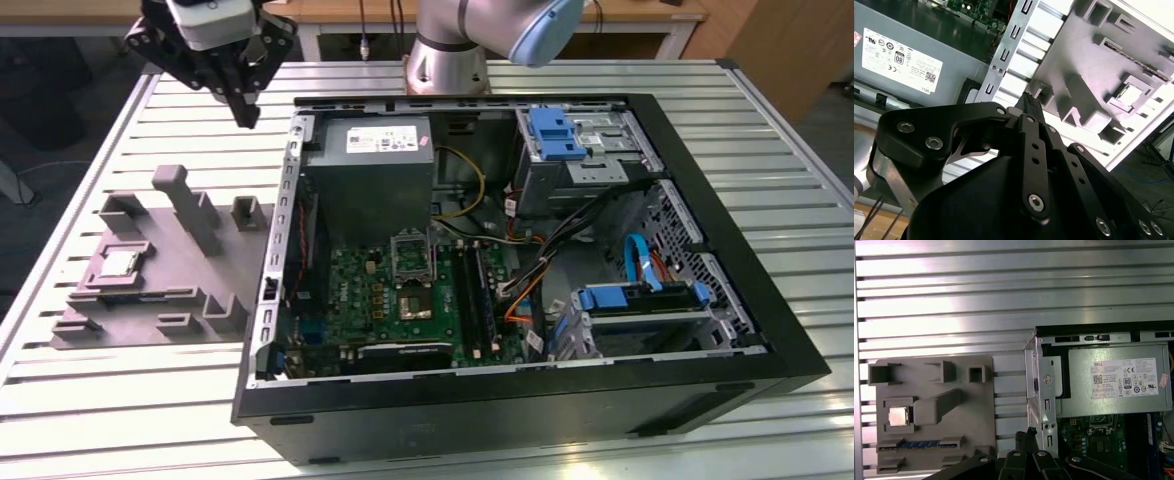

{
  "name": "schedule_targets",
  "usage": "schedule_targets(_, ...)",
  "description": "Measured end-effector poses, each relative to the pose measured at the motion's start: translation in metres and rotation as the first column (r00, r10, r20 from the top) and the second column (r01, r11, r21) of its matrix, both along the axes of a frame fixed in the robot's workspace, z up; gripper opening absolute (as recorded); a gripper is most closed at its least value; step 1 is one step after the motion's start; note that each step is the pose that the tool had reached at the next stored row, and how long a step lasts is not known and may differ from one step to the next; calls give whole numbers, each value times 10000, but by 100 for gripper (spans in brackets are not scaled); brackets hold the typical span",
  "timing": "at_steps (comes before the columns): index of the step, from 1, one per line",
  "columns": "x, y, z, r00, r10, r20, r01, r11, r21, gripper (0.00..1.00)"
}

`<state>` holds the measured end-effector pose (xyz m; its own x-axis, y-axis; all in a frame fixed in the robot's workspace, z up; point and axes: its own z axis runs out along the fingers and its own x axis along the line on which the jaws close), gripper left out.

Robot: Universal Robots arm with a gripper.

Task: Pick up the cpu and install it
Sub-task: 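Reach for the cpu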

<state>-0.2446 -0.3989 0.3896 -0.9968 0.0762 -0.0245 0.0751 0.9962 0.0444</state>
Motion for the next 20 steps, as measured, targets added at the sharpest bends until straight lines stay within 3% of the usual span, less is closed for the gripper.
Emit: schedule_targets(20,-53,0,-5,10000,0,-1,0,10000,0,11)
